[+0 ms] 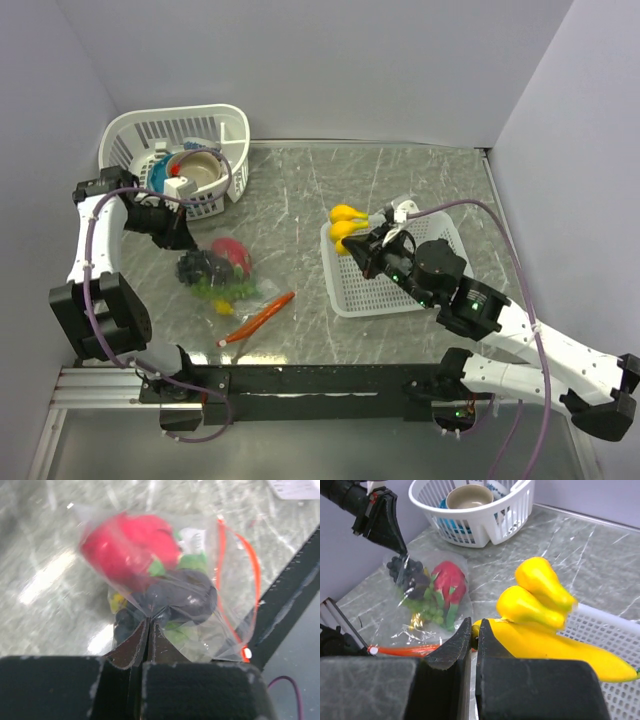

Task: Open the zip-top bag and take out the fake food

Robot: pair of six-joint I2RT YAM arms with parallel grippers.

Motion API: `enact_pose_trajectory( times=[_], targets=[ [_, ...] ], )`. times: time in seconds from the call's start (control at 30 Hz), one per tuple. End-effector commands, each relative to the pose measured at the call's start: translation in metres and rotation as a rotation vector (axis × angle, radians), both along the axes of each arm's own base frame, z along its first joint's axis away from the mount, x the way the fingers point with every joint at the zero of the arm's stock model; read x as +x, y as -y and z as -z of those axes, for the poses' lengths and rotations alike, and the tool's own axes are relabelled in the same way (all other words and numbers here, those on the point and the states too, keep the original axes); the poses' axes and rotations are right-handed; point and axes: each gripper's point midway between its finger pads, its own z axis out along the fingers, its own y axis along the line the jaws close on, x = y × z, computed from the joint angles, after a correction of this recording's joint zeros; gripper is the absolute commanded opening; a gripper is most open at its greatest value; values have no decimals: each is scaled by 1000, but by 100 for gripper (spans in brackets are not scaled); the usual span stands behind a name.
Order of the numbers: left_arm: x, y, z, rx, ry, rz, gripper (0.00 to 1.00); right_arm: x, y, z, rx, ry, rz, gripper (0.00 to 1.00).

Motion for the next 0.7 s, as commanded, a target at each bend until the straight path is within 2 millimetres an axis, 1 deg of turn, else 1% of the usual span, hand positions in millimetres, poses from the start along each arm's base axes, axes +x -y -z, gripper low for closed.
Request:
enact_pose_trajectory(
  times=[0.0, 0.07, 0.1, 0.17, 0.2, 0.27, 0.33, 0.4, 0.43, 0.5, 0.53, 0.57, 0.6, 0.63, 0.67],
  targets=[
    [-11, 24, -23, -76, 9, 11, 1, 12, 25, -12, -42, 46, 116, 0],
    [-13, 26, -28, -69, 27, 16, 1, 19, 38, 7, -109, 26, 193, 0],
    [-14, 27, -30, -69, 30, 20, 1, 25, 50, 12, -135, 22, 263, 0],
    [-15, 29, -37, -64, 39, 30, 1, 31, 64, 28, -179, -5, 350, 0],
    [-15, 30, -38, -62, 43, 29, 1, 36, 82, 35, -209, -16, 454, 0],
    [-14, 29, -43, -58, 54, 20, 1, 39, 97, 48, -254, -47, 549, 0],
    [-14, 32, -52, -58, 71, 16, 1, 41, 107, 61, -301, -65, 607, 0],
    [-17, 34, -63, -48, 107, 15, 1, 42, 105, 77, -340, -84, 604, 0],
    [-19, 36, -70, -42, 134, 17, 1, 44, 98, 93, -385, -109, 589, 0],
    [-22, 37, -70, -37, 137, 21, 1, 46, 88, 112, -421, -144, 566, 0],
    [-24, 35, -61, -29, 125, 19, 1, 47, 79, 130, -463, -174, 541, 2],
    [-24, 31, -50, -4, 102, 10, 1, 48, 73, 138, -476, -191, 525, 16],
    [-24, 27, -39, 17, 78, 0, 1, 50, 66, 144, -473, -202, 512, 26],
    [-30, 24, -16, 26, 18, 5, 1, 51, 59, 155, -497, -222, 495, 34],
    [-31, 16, -4, 43, -8, -7, 1, 52, 56, 159, -501, -226, 491, 52]
  ],
)
